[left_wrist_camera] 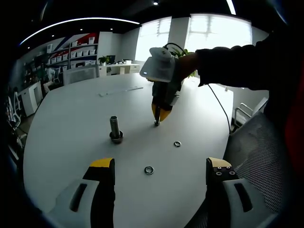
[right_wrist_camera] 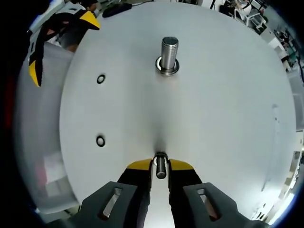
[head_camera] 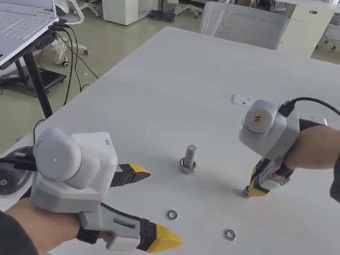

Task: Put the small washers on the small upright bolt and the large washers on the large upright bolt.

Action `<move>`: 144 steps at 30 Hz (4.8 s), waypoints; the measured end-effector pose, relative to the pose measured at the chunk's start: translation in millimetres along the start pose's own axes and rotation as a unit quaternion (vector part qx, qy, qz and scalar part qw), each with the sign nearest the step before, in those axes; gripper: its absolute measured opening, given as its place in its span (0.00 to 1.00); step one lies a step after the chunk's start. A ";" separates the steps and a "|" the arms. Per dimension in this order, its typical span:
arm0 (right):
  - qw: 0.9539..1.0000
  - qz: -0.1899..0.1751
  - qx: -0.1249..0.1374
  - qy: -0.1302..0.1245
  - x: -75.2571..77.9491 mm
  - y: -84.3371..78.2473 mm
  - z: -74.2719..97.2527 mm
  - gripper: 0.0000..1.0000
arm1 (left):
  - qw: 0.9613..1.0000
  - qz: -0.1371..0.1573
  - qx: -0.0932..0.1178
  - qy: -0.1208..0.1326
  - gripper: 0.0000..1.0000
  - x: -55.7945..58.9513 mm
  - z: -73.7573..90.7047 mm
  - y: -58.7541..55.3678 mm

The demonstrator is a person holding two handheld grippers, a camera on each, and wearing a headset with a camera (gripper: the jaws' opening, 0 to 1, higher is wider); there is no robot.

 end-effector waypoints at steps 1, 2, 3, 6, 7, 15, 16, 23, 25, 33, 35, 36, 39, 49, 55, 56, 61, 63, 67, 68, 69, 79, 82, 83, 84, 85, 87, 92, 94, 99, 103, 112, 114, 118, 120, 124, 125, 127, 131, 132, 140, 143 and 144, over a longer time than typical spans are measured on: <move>1.000 0.000 -0.001 0.001 -0.5 -0.3 -1.1 0.14 | 1.000 0.000 0.000 0.000 0.78 -0.1 0.0 0.0; 1.000 0.000 -0.001 0.001 -0.7 -0.6 -1.3 0.14 | 1.000 0.000 0.000 0.000 0.78 -0.1 -0.1 -0.1; 1.000 -0.001 -0.001 0.001 -0.7 -0.7 -1.7 0.14 | 1.000 0.001 0.000 0.000 0.78 -0.1 -0.2 0.0; 1.000 -0.001 -0.002 0.001 1.5 -1.6 -2.6 0.14 | 1.000 0.001 -0.002 -0.001 0.78 0.0 -0.7 -0.1; 1.000 0.000 -0.002 0.000 2.0 -1.6 -2.7 0.14 | 1.000 0.001 -0.002 -0.002 0.78 0.0 -0.8 -0.1; 1.000 -0.003 -0.001 0.001 3.4 -2.3 -6.0 0.14 | 1.000 0.002 -0.002 -0.002 0.78 -0.6 -1.6 -0.8; 1.000 -0.002 -0.002 0.000 3.8 -2.3 -6.2 0.14 | 1.000 0.002 -0.002 -0.002 0.78 -0.6 -1.7 -0.8; 1.000 -0.004 -0.002 0.000 5.1 -3.7 -7.4 0.16 | 1.000 0.002 -0.002 -0.001 0.78 -0.4 -2.3 -1.6; 1.000 -0.006 -0.001 0.001 4.3 -4.2 -7.8 0.16 | 1.000 0.002 -0.003 -0.001 0.77 -0.2 -2.4 -2.0; 1.000 -0.012 0.008 -0.004 3.7 -5.2 -3.6 0.19 | 1.000 0.001 -0.003 -0.002 0.78 1.3 -2.7 -3.5; 1.000 -0.013 0.011 -0.008 3.2 -5.3 -1.2 0.20 | 1.000 0.001 -0.003 -0.001 0.78 1.2 -2.5 -3.6; 1.000 -0.014 0.012 -0.008 2.5 -5.5 -0.2 0.20 | 1.000 0.001 -0.002 -0.001 0.78 1.1 -2.4 -3.3; 1.000 -0.015 0.017 -0.012 -0.7 -5.8 4.9 0.22 | 1.000 0.000 -0.002 -0.001 0.78 1.2 -2.2 -3.1; 0.999 -0.026 0.035 -0.023 -5.9 -8.7 17.1 0.26 | 1.000 -0.003 -0.003 -0.004 0.78 2.6 -2.6 -1.7; 0.998 -0.031 0.045 -0.030 -8.7 -10.9 24.6 0.27 | 1.000 -0.004 -0.003 -0.007 0.78 2.9 -3.5 -0.4; 0.998 -0.031 0.045 -0.029 -9.4 -11.3 25.2 0.27 | 1.000 -0.004 -0.003 -0.007 0.78 2.9 -3.6 -0.3; 0.998 -0.034 0.046 -0.030 -12.6 -15.9 26.2 0.27 | 1.000 -0.005 -0.003 -0.007 0.78 2.9 -4.1 0.4; 0.998 -0.037 0.048 -0.028 -14.5 -17.8 26.4 0.27 | 1.000 -0.005 -0.003 -0.007 0.78 2.8 -4.1 0.6; 0.997 -0.040 0.052 -0.027 -17.8 -19.6 26.2 0.27 | 1.000 -0.006 -0.003 -0.008 0.78 3.0 -4.0 0.3; 0.997 -0.040 0.052 -0.027 -17.4 -20.5 25.7 0.27 | 1.000 -0.006 -0.003 -0.008 0.78 3.0 -4.1 0.3; 0.997 -0.040 0.052 -0.027 -19.5 -21.2 25.4 0.27 | 1.000 -0.006 -0.004 -0.008 0.78 3.1 -3.9 0.0; 0.998 -0.030 0.056 -0.023 -42.3 -19.9 22.2 0.27 | 1.000 -0.007 -0.004 -0.009 0.78 3.1 -2.7 -1.5; 0.998 -0.025 0.059 -0.019 -50.8 -16.9 19.1 0.27 | 1.000 -0.008 -0.003 -0.009 0.78 3.4 -2.4 -1.4; 0.998 -0.023 0.059 -0.018 -52.9 -16.3 18.2 0.27 | 1.000 -0.008 -0.003 -0.010 0.78 3.5 -2.3 -1.4; 0.998 -0.023 0.059 -0.016 -54.7 -15.6 17.4 0.27 | 1.000 -0.008 -0.003 -0.010 0.78 3.6 -2.3 -1.4; 0.998 -0.023 0.061 -0.013 -57.7 -14.3 16.0 0.27 | 1.000 -0.008 -0.003 -0.010 0.78 3.8 -2.2 -1.4; 0.998 -0.021 0.063 -0.009 -62.8 -12.1 13.2 0.27 | 1.000 -0.009 -0.002 -0.009 0.78 3.7 -1.9 -1.4; 0.998 -0.014 0.067 0.001 -74.0 -5.4 7.5 0.27 | 1.000 -0.010 -0.002 -0.010 0.78 4.3 -1.6 -1.7; 0.998 -0.011 0.068 0.005 -78.4 -1.8 5.3 0.26 | 1.000 -0.010 -0.002 -0.010 0.78 4.5 -1.3 -1.8; 0.997 -0.002 0.070 0.012 -87.2 6.1 -0.7 0.26 | 1.000 -0.012 -0.002 -0.009 0.78 4.9 -0.8 -1.7; 0.997 0.004 0.071 0.018 -93.3 11.6 -7.3 0.25 | 1.000 -0.012 -0.001 -0.010 0.78 4.8 -0.6 -1.2; 0.997 0.017 0.068 0.019 -97.9 16.7 -14.9 0.23 | 1.000 -0.012 0.001 -0.010 0.77 4.7 -0.3 -0.4; 0.997 0.018 0.069 0.016 -96.2 17.1 -15.4 0.23 | 1.000 -0.012 0.000 -0.010 0.77 4.8 -0.4 -0.3; 0.998 0.026 0.059 0.010 -96.1 15.4 -17.6 0.21 | 1.000 -0.012 0.001 -0.010 0.77 5.1 -0.7 0.1; 0.998 0.026 0.059 0.010 -95.7 15.2 -18.5 0.21 | 1.000 -0.012 0.001 -0.011 0.77 5.1 -0.9 0.4; 0.998 0.030 0.056 0.009 -95.9 14.7 -21.2 0.20 | 1.000 -0.012 0.001 -0.011 0.77 4.9 -1.4 0.5; 0.998 0.033 0.053 0.007 -95.5 14.5 -21.9 0.20 | 1.000 -0.012 0.001 -0.011 0.77 4.8 -1.6 0.5; 0.998 0.034 0.053 0.005 -94.3 14.7 -21.3 0.18 | 1.000 -0.012 0.002 -0.011 0.77 4.6 -1.7 0.6; 0.998 0.035 0.053 0.002 -93.3 15.3 -21.6 0.17 | 1.000 -0.012 0.002 -0.012 0.77 4.5 -2.1 0.5; 0.998 0.036 0.052 0.001 -93.2 15.4 -21.7 0.17 | 1.000 -0.012 0.001 -0.012 0.77 4.6 -2.3 0.5; 0.998 0.043 0.050 -0.008 -91.9 16.4 -22.8 0.15 | 1.000 -0.012 0.001 -0.012 0.77 4.6 -2.8 0.2; 0.998 0.042 0.050 -0.008 -91.9 16.2 -22.9 0.15 | 1.000 -0.012 0.002 -0.012 0.77 4.5 -2.9 0.3; 0.998 0.041 0.051 -0.008 -91.8 16.0 -22.9 0.15 | 1.000 -0.011 0.001 -0.012 0.77 4.9 -3.1 0.2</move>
Point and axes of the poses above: the centre of the closed fingertips' face, and the gripper's own axes: z roughly backward along the fingers, x roughly to its right, y roughly out of its top, the point moved 2 cm from there along z, roughly backward along the fingers, and after that the axes turned 2 degrees about y, right-handed, at the moved point
